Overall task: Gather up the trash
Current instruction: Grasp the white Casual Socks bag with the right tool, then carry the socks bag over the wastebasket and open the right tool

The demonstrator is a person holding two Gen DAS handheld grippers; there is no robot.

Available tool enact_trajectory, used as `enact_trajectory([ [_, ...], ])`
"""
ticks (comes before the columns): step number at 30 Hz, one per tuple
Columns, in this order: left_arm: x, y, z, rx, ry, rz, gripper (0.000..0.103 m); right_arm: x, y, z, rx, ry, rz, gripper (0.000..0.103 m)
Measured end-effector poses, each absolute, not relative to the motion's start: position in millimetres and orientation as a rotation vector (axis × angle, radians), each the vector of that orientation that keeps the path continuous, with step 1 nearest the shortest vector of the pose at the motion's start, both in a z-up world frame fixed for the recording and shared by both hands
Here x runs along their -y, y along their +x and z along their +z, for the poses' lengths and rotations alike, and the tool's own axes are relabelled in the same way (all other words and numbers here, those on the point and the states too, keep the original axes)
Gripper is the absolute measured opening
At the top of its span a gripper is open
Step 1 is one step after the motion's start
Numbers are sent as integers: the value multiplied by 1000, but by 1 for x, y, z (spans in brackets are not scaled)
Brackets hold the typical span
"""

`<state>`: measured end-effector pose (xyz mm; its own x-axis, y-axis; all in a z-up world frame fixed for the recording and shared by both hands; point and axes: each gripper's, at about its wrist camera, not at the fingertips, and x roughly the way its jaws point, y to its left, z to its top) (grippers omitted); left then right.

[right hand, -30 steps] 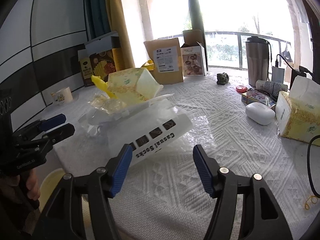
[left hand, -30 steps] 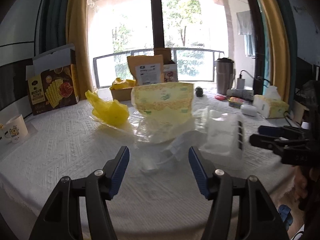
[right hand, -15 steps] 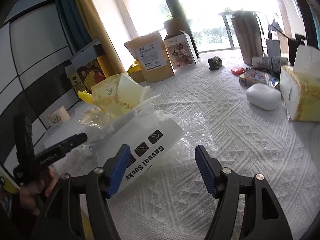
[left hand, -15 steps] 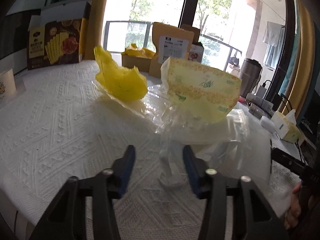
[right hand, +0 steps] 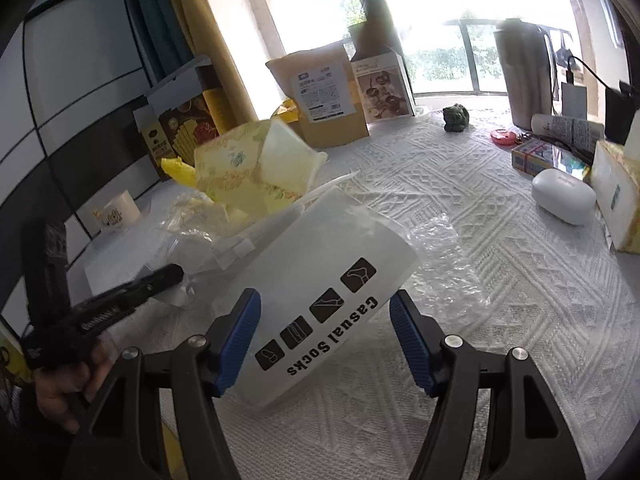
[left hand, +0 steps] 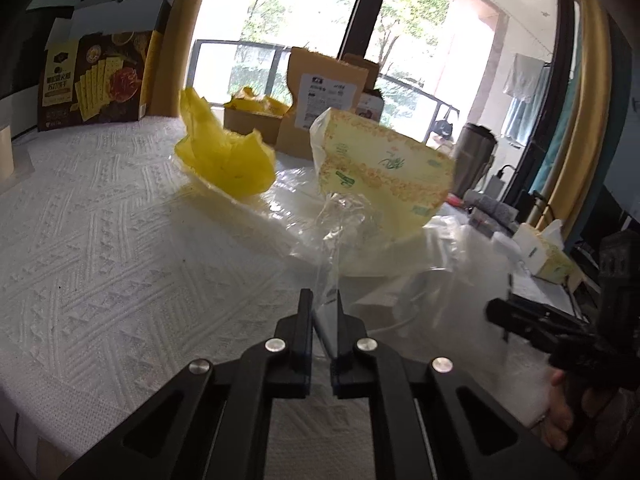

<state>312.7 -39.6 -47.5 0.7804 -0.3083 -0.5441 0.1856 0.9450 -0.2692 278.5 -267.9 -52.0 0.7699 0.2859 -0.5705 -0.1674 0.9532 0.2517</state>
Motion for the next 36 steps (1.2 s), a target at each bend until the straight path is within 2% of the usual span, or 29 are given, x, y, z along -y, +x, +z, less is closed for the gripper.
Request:
enact_trajectory([
  [3, 42, 303, -37, -592, -194, -282, 5, 265, 276, -52, -642, 161, 232, 60],
  [5, 43, 296, -31, -576, -182, -286, 5, 265, 276, -54, -643, 158, 223, 43],
  [8, 45, 288, -23, -556, -156, -279, 5, 266, 277, -56, -646, 168, 249, 28],
  [11, 43, 280, -19, -546, -151, -273, 5, 267, 277, -56, -645, 172, 275, 18],
  [20, 36, 255, -8, -520, -143, -260, 5, 265, 256, -40, -585, 161, 298, 7],
  [36, 30, 198, 10, -476, -117, -230, 5, 262, 198, -5, -499, 112, 319, 3],
])
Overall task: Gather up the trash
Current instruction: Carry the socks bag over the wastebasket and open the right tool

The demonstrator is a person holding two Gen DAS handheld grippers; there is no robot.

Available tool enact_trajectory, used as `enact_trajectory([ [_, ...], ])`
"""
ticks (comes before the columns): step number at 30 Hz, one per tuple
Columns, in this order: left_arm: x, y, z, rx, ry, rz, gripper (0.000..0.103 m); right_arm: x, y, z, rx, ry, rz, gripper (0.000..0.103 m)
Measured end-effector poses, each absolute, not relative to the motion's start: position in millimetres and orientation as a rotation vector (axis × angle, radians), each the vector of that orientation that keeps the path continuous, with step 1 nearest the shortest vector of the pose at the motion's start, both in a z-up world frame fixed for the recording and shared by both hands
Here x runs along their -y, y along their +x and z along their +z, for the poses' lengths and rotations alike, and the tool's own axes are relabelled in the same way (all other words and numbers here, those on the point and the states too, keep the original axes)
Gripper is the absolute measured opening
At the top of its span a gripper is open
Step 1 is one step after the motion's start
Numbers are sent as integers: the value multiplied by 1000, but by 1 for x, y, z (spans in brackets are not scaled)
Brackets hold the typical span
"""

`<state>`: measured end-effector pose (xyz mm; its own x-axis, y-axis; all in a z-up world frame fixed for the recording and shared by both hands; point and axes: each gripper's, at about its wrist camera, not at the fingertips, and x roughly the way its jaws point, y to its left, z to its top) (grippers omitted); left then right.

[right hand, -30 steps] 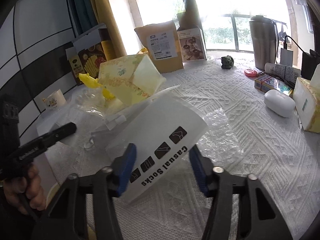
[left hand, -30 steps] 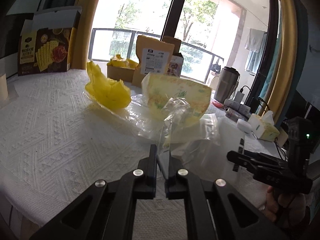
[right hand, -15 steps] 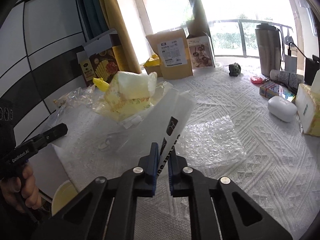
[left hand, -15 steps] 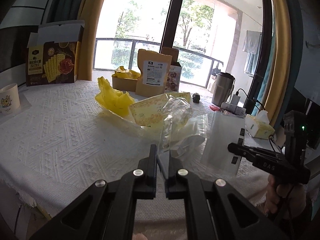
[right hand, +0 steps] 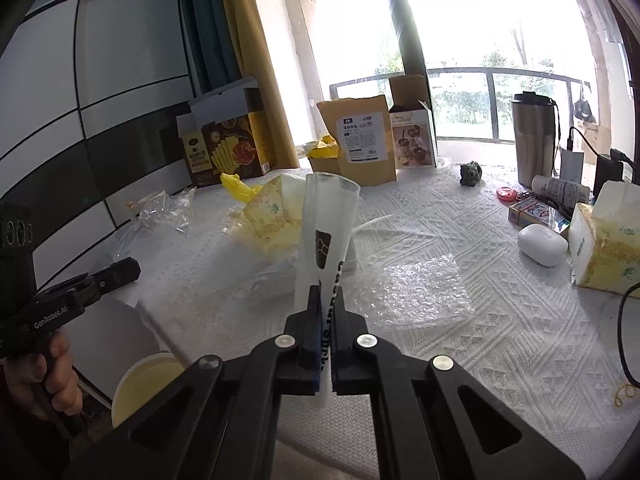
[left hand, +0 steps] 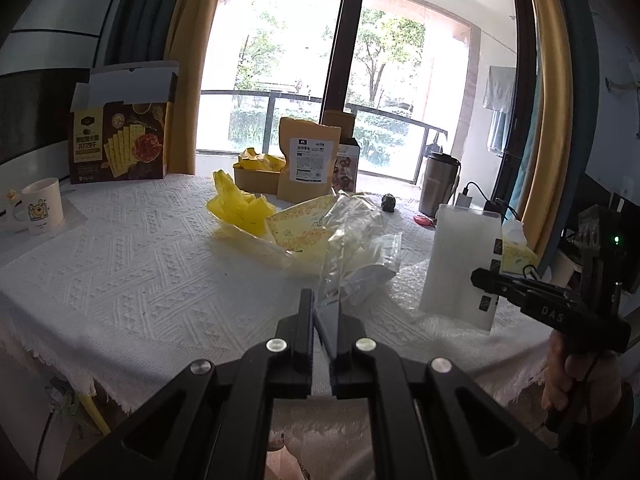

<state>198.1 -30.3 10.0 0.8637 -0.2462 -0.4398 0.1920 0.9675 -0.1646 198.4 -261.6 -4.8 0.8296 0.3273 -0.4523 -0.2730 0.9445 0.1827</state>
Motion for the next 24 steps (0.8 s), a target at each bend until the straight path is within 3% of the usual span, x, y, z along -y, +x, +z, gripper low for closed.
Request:
enact_trajectory([
  [24, 6, 114, 32, -411, -87, -167, 5, 251, 115, 44, -390, 79, 316, 3],
])
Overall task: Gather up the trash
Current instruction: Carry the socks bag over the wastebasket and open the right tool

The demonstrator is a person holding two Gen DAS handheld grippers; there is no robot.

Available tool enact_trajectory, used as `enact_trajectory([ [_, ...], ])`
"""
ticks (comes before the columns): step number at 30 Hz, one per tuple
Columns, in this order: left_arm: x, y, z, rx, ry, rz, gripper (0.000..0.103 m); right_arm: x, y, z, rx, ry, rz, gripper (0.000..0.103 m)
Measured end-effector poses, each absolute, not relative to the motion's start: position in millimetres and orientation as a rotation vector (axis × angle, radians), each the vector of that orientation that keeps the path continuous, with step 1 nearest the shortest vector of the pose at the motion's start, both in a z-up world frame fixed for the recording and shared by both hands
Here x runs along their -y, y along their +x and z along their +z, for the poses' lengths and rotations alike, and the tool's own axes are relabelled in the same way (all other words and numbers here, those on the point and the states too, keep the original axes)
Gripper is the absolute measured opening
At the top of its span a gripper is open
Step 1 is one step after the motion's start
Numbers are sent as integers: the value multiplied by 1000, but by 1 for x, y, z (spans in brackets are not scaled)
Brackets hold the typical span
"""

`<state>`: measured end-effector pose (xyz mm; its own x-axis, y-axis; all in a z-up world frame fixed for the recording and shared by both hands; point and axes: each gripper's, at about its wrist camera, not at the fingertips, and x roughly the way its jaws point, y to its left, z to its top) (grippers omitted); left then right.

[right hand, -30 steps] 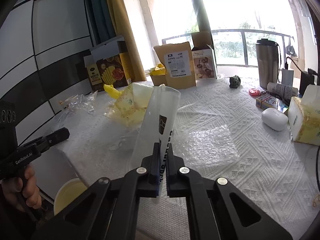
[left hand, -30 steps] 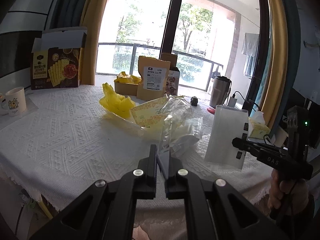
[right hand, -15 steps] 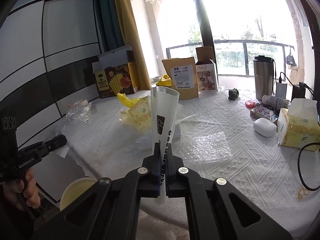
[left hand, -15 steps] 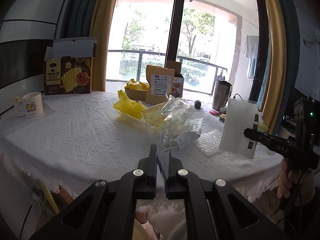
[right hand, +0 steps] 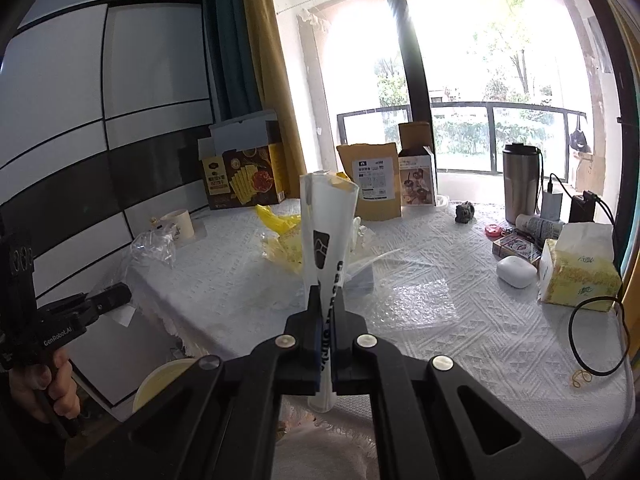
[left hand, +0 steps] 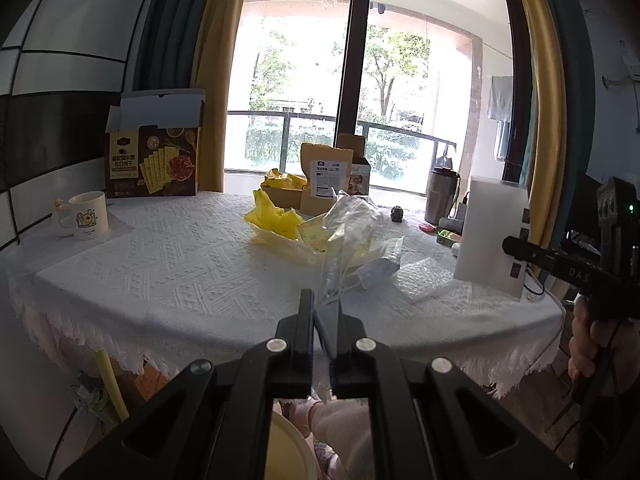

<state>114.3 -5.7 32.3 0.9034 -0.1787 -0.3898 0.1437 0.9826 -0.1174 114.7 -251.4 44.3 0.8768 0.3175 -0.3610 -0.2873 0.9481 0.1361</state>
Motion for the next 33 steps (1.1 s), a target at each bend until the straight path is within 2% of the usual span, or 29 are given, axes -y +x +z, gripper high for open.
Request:
enact_trajectory([
  [17, -30, 71, 27, -396, -62, -94, 5, 191, 87, 59, -370, 16, 413, 3],
  [33, -61, 60, -37, -520, -77, -48, 5, 110, 92, 37, -435, -36, 576, 3],
])
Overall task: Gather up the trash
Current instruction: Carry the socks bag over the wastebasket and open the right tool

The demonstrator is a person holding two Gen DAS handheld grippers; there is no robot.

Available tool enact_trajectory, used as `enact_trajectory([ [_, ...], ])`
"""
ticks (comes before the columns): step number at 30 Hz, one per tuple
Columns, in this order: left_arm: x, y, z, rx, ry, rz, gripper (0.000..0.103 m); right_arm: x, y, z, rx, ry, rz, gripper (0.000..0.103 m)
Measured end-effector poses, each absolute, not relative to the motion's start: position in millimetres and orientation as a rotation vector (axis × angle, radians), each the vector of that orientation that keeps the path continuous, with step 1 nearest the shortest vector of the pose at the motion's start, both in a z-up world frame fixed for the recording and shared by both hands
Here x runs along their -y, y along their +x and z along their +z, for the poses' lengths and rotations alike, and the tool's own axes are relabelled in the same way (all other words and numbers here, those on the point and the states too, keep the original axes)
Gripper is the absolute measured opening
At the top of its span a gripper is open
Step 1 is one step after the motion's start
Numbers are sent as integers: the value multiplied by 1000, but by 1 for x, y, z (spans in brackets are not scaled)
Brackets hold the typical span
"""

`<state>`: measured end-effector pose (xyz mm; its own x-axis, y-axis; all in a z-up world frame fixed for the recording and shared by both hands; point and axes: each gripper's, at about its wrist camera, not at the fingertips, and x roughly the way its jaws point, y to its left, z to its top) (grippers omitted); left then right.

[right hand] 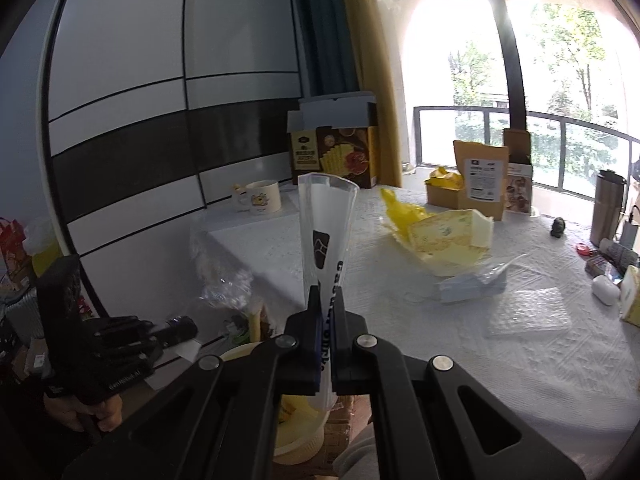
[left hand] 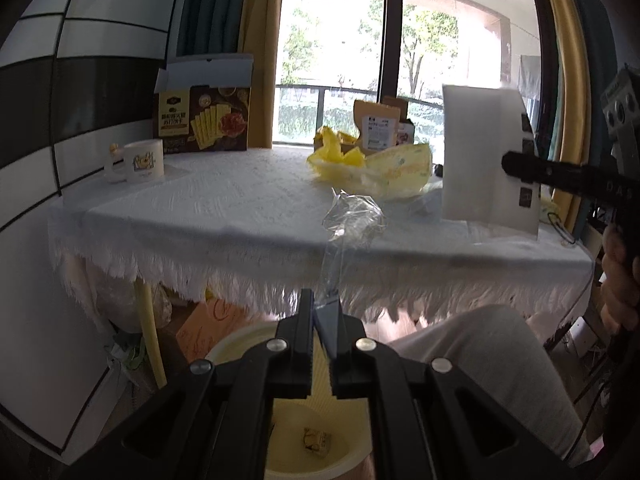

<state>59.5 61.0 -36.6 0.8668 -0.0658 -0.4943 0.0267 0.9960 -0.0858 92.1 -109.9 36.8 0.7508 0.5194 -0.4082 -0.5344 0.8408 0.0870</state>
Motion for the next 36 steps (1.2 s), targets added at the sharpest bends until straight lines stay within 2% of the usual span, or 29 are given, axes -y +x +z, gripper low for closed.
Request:
enact_trajectory([
  [11, -95, 88, -114, -731, -193, 34, 5, 55, 111, -11, -545, -72, 676, 3],
  [19, -113, 95, -138, -815, -250, 74, 6, 24, 135, -57, -656, -94, 726, 3],
  [22, -117, 95, -141, -826, -270, 81, 19, 19, 144, -69, -688, -100, 729, 3],
  [24, -119, 95, -142, -826, -281, 80, 36, 19, 148, -74, -706, -97, 733, 3],
  [36, -127, 88, -130, -793, -277, 110, 38, 12, 159, -99, -797, -111, 752, 3],
])
